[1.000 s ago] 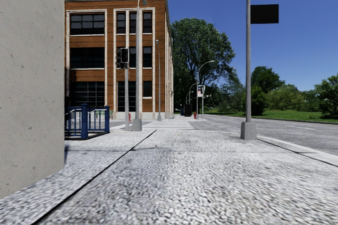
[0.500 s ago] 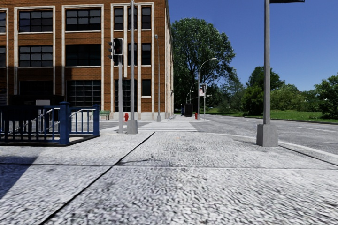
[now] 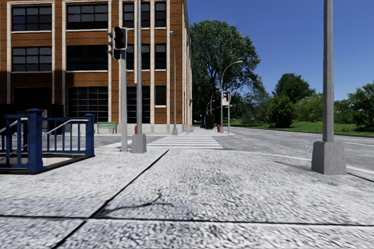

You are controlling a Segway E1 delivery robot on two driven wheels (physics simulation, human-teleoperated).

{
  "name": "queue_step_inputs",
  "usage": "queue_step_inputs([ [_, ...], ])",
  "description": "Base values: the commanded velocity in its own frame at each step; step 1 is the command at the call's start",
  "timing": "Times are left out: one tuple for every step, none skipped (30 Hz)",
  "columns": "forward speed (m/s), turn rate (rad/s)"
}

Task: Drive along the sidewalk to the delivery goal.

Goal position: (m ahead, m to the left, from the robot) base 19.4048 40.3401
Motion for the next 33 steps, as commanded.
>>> queue_step_inputs([
  [2.00,0.00],
  [2.00,0.00],
  [2.00,0.00],
  [2.00,0.00],
  [2.00,0.00],
  [2.00,0.00],
  [2.00,0.00],
  [2.00,0.00],
  [2.00,0.00],
  [2.00,0.00],
  [2.00,0.00],
  [2.00,0.00],
  [2.00,0.00],
  [2.00,0.00],
  [2.00,0.00],
  [2.00,0.00],
  [2.00,0.00],
  [2.00,0.00],
  [2.00,0.00],
  [2.00,0.00],
  [2.00,0.00],
  [2.00,0.00],
  [2.00,0.00],
  [2.00,0.00],
  [2.00,0.00],
  [2.00,0.00],
  [2.00,0.00],
  [2.00,0.00],
  [2.00,0.00],
  [2.00,0.00],
  [2.00,0.00],
  [2.00,0.00],
  [2.00,0.00],
])
